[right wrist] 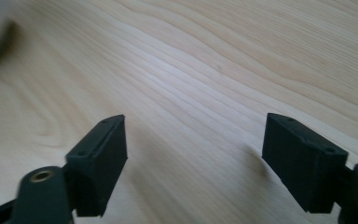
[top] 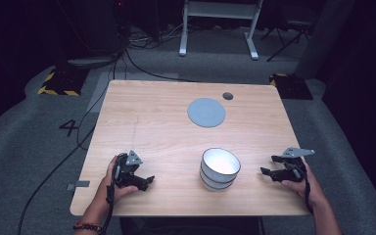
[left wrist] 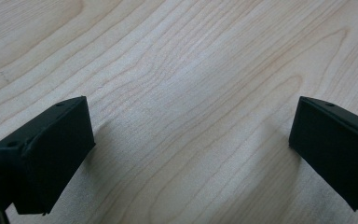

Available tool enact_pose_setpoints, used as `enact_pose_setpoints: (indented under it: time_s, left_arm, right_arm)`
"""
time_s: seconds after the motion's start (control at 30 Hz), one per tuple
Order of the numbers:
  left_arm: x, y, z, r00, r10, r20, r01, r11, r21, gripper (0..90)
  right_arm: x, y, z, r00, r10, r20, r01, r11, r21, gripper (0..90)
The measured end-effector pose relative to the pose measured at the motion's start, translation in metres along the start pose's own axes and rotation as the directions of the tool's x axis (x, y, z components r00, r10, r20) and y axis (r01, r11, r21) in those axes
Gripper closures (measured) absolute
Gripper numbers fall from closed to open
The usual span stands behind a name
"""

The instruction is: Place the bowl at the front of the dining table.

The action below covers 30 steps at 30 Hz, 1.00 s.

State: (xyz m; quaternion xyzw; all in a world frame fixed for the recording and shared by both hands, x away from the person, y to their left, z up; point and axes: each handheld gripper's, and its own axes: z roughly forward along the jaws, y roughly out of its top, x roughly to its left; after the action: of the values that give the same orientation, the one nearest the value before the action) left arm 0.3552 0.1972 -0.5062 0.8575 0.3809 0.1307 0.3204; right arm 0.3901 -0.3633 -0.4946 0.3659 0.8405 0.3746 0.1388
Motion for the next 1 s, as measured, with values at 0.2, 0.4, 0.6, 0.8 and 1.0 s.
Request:
enact_pose_setpoints:
  time_s: [0.2, 0.4, 0.6, 0.8, 1.0]
  left_arm:
    - [0.0, 0.0, 0.0, 1.0, 0.001, 0.0, -0.001, 1.0, 0.001, 0.0]
    - [0.0, 0.0, 0.0, 1.0, 0.0, -0.002, 0.0, 1.0, -0.003, 0.0]
    - [0.0, 0.0, 0.0, 1.0, -0.001, -0.003, 0.001, 1.0, -0.004, 0.0]
    - [0.0, 0.0, 0.0, 1.0, 0.0, -0.003, 0.0, 1.0, -0.003, 0.0]
    - [0.0, 0.0, 0.0, 1.0, -0.001, -0.003, 0.001, 1.0, -0.003, 0.0]
  right_arm:
    - [0.009, 0.013, -0.02, 0.9996, -0.027, -0.001, 0.027, 0.996, -0.079, 22.1]
    - [0.029, 0.026, -0.028, 0.9945, -0.101, -0.029, 0.098, 0.99, -0.098, 22.3]
    - [0.041, 0.03, -0.029, 0.9899, -0.13, -0.056, 0.123, 0.986, -0.114, 22.5]
    - [0.054, 0.036, -0.029, 0.9819, -0.172, -0.078, 0.163, 0.979, -0.119, 23.4]
    - [0.068, 0.04, -0.026, 0.9737, -0.21, -0.088, 0.199, 0.973, -0.118, 24.3]
